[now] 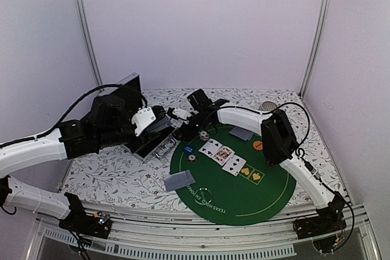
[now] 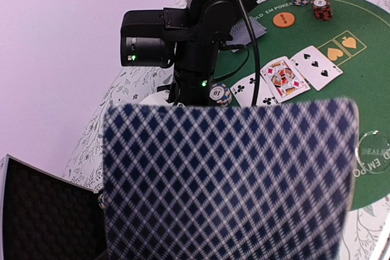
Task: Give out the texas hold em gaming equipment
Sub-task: Pick up the all-in button from the center of the board.
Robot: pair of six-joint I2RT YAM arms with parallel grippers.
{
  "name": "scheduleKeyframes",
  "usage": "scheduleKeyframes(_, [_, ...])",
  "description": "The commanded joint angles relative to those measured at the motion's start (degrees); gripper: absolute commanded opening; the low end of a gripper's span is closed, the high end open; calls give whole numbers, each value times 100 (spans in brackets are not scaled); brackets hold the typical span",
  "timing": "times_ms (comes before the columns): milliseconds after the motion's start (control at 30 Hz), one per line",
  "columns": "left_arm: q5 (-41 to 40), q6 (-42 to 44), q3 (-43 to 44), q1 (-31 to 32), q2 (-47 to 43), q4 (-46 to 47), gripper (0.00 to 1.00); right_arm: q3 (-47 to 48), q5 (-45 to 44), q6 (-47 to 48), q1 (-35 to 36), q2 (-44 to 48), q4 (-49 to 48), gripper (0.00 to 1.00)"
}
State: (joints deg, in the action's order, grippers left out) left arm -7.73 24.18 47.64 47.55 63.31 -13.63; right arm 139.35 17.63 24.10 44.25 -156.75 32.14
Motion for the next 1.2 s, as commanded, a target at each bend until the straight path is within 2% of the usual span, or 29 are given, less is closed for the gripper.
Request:
scheduleKeyframes(0, [78, 35, 88, -87, -91, 113, 42, 68, -94, -18, 32, -248, 228, 59])
scheduleKeyframes(400, [111, 43, 88, -88, -91, 98, 42, -200, 44, 1, 47, 335, 160, 47])
scheduleKeyframes(600, [119, 44, 80, -86, -124, 96, 42, -512, 127, -188, 65, 782, -326, 45])
scheduleKeyframes(1167, [131, 42, 86, -80, -129, 94, 42, -941, -520, -286, 71, 1623, -602, 42])
